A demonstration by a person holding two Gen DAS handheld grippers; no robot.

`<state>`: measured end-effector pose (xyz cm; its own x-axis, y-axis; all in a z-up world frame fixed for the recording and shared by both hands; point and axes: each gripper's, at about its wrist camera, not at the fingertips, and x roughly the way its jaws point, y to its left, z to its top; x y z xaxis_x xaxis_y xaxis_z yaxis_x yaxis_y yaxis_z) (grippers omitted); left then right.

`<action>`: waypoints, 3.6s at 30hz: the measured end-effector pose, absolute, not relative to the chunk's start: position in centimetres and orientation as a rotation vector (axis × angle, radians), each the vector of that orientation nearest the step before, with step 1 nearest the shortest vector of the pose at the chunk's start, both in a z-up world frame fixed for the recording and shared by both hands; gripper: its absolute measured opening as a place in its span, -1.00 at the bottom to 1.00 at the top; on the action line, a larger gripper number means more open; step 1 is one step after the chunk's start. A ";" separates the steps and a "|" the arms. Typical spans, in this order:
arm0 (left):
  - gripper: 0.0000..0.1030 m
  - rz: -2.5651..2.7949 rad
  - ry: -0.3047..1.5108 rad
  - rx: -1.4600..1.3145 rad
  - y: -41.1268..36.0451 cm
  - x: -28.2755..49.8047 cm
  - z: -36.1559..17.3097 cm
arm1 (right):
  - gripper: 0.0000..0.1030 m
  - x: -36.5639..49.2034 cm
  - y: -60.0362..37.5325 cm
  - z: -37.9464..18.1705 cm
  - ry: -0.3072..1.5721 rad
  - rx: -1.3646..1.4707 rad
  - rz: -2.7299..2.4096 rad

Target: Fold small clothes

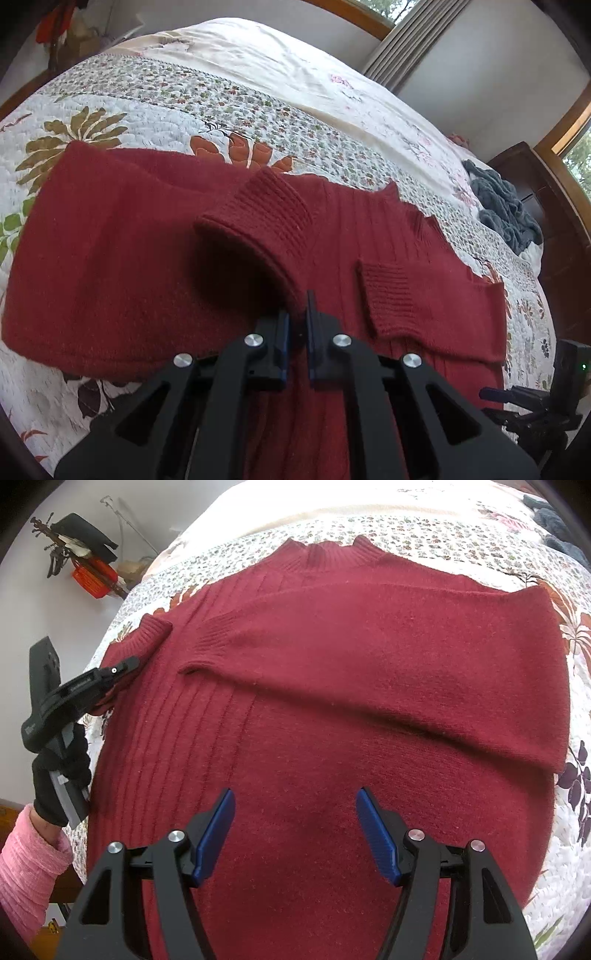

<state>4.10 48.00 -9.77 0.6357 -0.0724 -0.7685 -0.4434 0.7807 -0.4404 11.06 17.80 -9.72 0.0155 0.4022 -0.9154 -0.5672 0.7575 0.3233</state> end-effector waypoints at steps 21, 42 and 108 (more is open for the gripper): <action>-0.45 0.338 0.951 -0.568 55.2 0.5 -8.4 | 0.33 11.8 24.5 -6.8 1.339 -0.149 0.865; -0.17 0.365 0.862 -0.579 57.4 -2.7 -5.1 | -0.40 14.8 38.3 -12.4 1.536 -0.063 0.932; -0.11 0.170 1.063 -0.397 44.5 9.8 -11.7 | -0.56 22.9 14.4 -11.9 1.362 -0.027 0.530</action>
<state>9.82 44.50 -11.66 0.4816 -0.0537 -0.8747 -0.3243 0.9164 -0.2348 22.86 14.40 -11.94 0.1092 0.3455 -0.9321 -0.3761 0.8823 0.2830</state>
